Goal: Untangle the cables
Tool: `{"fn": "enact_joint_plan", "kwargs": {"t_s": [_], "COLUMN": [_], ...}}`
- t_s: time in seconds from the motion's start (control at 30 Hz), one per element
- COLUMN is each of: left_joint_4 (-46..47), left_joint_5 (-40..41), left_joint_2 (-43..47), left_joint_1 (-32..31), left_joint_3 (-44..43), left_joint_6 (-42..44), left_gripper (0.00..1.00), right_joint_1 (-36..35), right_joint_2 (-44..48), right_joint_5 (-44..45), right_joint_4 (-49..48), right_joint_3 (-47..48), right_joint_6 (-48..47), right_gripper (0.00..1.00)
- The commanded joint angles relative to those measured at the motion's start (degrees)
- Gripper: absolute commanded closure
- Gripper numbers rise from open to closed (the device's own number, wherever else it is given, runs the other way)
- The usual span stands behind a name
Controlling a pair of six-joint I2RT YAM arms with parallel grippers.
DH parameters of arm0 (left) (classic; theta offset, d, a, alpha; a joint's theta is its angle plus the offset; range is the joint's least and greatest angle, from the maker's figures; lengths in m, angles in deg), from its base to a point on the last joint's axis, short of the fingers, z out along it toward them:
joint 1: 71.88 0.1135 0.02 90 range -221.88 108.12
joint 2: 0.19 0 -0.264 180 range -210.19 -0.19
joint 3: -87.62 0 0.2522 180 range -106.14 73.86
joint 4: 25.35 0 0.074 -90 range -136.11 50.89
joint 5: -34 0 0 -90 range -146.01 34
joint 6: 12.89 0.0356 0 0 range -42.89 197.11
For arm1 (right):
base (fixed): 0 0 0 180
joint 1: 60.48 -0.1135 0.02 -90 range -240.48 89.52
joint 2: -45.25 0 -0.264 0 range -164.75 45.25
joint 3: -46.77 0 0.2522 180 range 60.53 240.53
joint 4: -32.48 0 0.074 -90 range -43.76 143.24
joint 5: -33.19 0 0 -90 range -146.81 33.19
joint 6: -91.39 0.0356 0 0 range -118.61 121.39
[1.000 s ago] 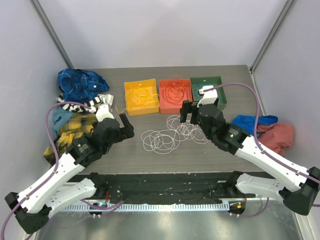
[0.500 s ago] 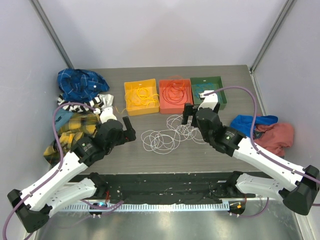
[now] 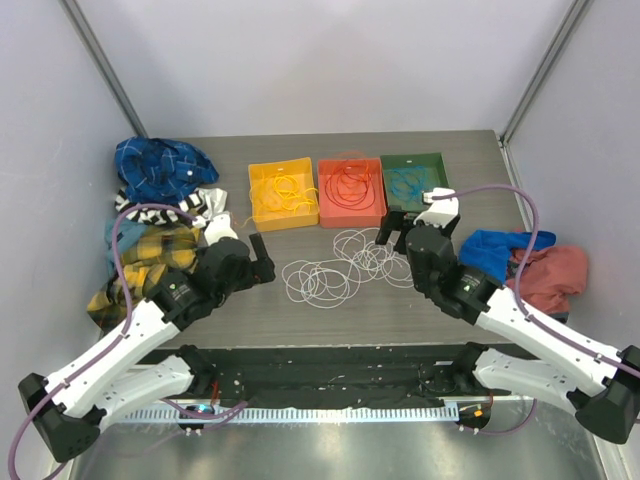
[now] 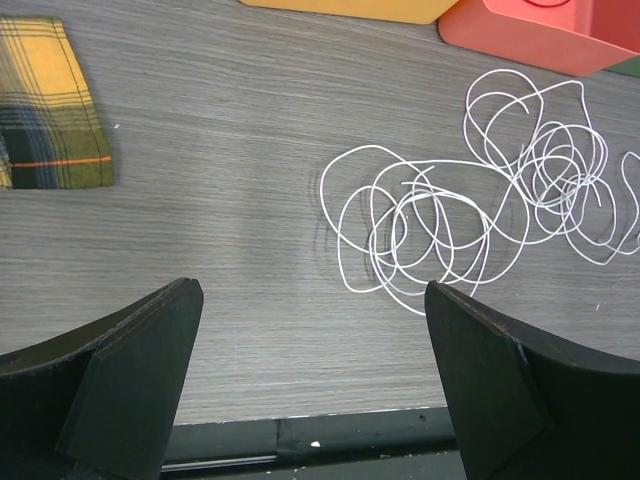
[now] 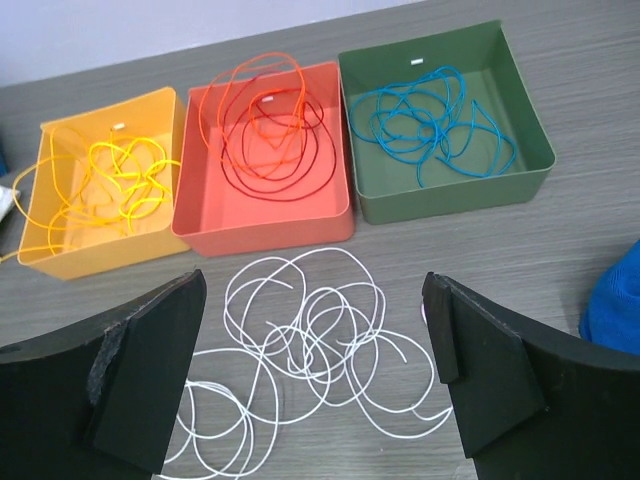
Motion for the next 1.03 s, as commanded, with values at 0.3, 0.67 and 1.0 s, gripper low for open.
{"fn": "enact_joint_plan", "kwargs": {"t_s": [0.3, 0.67, 1.0], "left_joint_4": [2.89, 3.5, 1.92], "left_joint_5": [-0.93, -2.25, -2.87], "left_joint_2": [-1.49, -4.65, -9.32], "left_joint_1": [0.2, 0.2, 0.2], "left_joint_3": [0.35, 0.27, -1.76], "left_joint_6": [-0.57, -1.1, -0.83], "left_gripper": [0.0, 0.0, 0.0], "right_joint_1": [-0.2, -0.28, -0.2], "right_joint_2": [-7.49, -11.57, -6.01], "right_joint_5": [-13.49, -19.24, -16.6], "right_joint_4": [6.48, 4.31, 1.91], "right_joint_3": [8.6, 4.66, 1.04], "right_joint_6": [-3.33, 2.37, 0.26], "right_gripper": [0.0, 0.03, 0.02]}}
